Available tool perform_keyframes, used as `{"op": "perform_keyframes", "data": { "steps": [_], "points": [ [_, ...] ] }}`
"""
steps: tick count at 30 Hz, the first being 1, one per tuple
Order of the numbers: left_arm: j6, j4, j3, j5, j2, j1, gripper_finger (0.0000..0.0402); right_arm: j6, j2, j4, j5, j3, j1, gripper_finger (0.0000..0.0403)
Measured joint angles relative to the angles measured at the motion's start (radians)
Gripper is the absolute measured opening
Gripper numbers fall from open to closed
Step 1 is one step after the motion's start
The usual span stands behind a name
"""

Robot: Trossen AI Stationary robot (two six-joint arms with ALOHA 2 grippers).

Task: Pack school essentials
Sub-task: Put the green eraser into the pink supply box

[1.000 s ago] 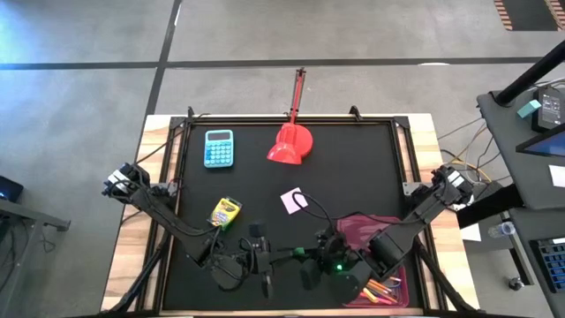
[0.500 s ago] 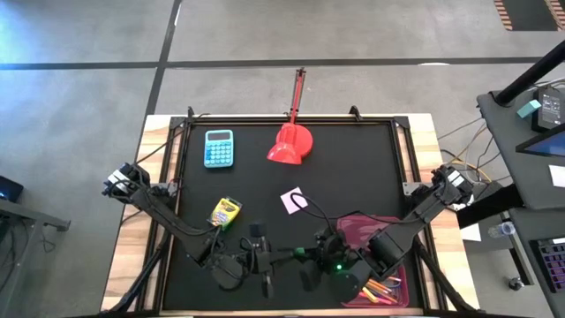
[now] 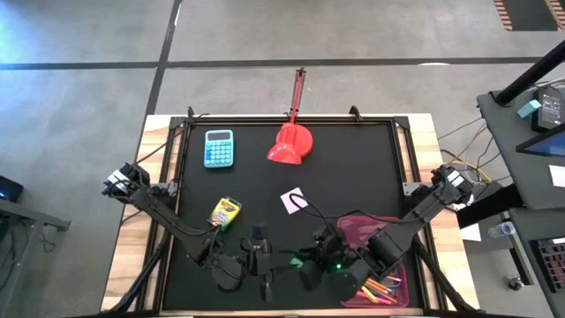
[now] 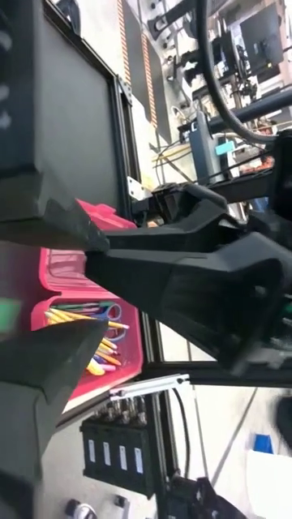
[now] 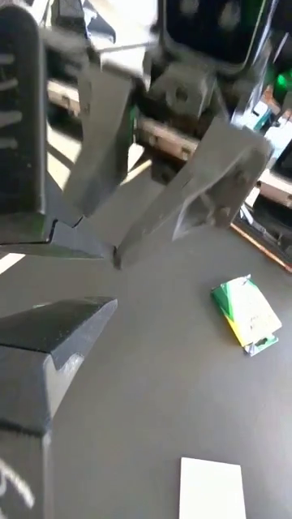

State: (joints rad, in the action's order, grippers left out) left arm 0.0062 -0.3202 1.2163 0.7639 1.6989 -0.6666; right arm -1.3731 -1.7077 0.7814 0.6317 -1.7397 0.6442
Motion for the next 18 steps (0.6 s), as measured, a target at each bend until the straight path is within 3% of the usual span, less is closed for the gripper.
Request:
{"op": "perform_keyframes", "data": {
  "steps": [5,9,18],
  "points": [
    [0.000,-0.011,0.000,0.000,0.000,0.000,0.0153,-0.003,0.000,0.032,-0.012,0.000,0.000,0.0072],
    [-0.009,-0.007,0.000,0.001,0.000,-0.003,0.0155,0.037,0.000,0.075,-0.110,0.000,-0.004,0.0072],
    [-0.381,0.200,0.000,-0.057,0.000,-0.011,0.0156,-0.038,-0.010,0.149,-0.268,0.017,0.004,0.0119]
  ]
}}
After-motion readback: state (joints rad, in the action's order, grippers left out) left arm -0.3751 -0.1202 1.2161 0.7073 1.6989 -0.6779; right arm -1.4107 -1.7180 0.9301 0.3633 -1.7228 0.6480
